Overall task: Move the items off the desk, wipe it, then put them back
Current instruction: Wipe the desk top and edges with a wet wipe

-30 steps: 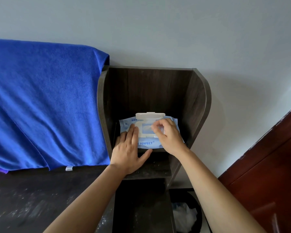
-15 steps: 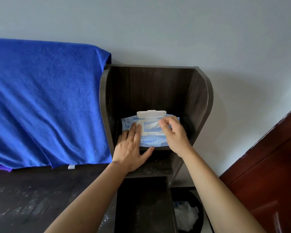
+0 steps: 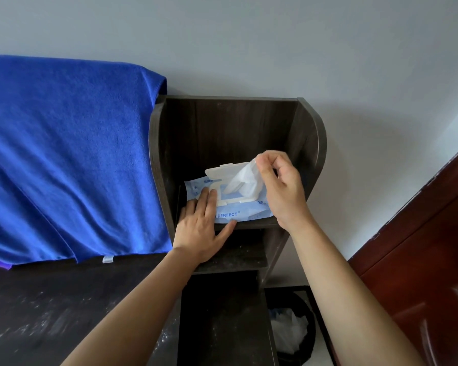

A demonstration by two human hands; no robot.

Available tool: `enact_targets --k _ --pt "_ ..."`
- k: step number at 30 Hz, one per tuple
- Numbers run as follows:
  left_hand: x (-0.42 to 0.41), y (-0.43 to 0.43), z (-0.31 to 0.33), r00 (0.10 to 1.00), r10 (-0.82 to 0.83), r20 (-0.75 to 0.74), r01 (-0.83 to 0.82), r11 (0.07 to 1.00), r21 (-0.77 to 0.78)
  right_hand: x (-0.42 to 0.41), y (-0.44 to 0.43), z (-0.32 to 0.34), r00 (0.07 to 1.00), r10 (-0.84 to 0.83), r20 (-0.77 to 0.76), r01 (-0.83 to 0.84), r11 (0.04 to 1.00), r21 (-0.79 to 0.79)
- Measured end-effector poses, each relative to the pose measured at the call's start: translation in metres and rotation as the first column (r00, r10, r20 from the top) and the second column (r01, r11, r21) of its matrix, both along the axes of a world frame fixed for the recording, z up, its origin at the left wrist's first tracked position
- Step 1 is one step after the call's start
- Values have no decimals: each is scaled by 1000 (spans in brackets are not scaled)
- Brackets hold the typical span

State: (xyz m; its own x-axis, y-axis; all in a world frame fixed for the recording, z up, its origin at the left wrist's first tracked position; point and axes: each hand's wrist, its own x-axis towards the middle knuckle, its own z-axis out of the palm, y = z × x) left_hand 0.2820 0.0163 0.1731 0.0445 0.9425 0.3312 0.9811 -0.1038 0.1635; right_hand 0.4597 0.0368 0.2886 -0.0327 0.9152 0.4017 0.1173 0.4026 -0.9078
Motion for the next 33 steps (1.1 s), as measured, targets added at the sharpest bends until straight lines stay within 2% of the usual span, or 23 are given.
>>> enact_targets --k 10,18,21,25,30,33 --pt "0 0 0 1000 11 7 -10 1000 -18 -1 -4 27 996 -59 -60 66 991 116" --pt "1 -1 2 1000 6 2 -6 1000 -26 9 2 78 958 -143 -250 211 939 271" --pt "1 -2 3 1000 -1 16 1 1000 -13 14 3 79 977 -144 -157 181 949 257" --pt "0 -4 3 1000 -3 21 3 1000 -10 19 -5 47 995 -93 -23 95 978 183" --pt "-1 -15 5 997 -19 68 20 1000 -17 26 -19 16 996 -91 23 88 988 129" --pt "0 -43 -2 991 -36 128 23 995 101 28 -25 -4 998 -56 26 54 996 77"
